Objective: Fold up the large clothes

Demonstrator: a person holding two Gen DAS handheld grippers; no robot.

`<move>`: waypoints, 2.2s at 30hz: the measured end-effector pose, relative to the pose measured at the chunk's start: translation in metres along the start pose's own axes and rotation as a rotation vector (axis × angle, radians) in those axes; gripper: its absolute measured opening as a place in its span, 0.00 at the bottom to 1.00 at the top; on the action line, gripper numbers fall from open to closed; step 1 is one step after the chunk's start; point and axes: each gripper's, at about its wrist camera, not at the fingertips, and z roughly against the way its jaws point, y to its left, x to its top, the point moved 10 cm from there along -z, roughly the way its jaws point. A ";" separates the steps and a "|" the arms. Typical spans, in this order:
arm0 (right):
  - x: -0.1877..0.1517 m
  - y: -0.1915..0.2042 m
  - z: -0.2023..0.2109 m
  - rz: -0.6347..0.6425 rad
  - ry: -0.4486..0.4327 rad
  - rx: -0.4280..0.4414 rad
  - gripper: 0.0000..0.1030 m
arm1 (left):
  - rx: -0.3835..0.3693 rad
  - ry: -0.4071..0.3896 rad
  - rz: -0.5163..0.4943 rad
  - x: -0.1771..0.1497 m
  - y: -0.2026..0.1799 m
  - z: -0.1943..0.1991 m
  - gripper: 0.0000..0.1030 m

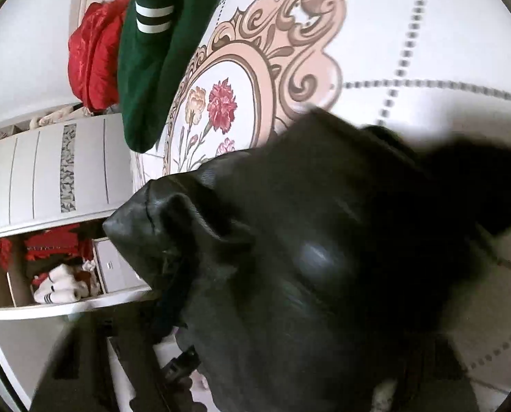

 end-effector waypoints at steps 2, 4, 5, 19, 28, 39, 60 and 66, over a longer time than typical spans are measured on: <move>-0.004 0.012 -0.016 -0.013 -0.011 0.016 0.16 | 0.005 -0.001 -0.005 0.004 -0.002 -0.002 1.00; -0.004 0.025 -0.009 -0.030 -0.038 0.017 0.14 | 0.003 -0.014 -0.015 0.004 -0.009 -0.001 1.00; -0.005 0.033 -0.002 -0.031 -0.054 0.024 0.13 | -0.007 -0.021 -0.021 0.005 -0.013 -0.001 1.00; -0.068 0.156 0.079 0.363 -0.161 -0.153 0.12 | -0.110 -0.057 -0.056 0.024 -0.049 0.006 1.00; -0.157 0.234 0.033 0.703 -0.118 -0.289 0.12 | -0.098 -0.092 0.146 0.011 0.057 0.063 1.00; -0.341 0.216 -0.171 1.002 0.392 -0.435 0.28 | 0.178 -0.118 0.382 -0.104 0.252 0.140 1.00; -0.231 0.183 -0.139 0.646 0.453 -0.402 0.28 | 0.130 -0.142 0.374 -0.037 0.178 0.117 1.00; -0.220 0.158 -0.188 0.648 0.454 -0.561 0.15 | 0.217 -0.047 0.271 -0.043 0.174 0.046 1.00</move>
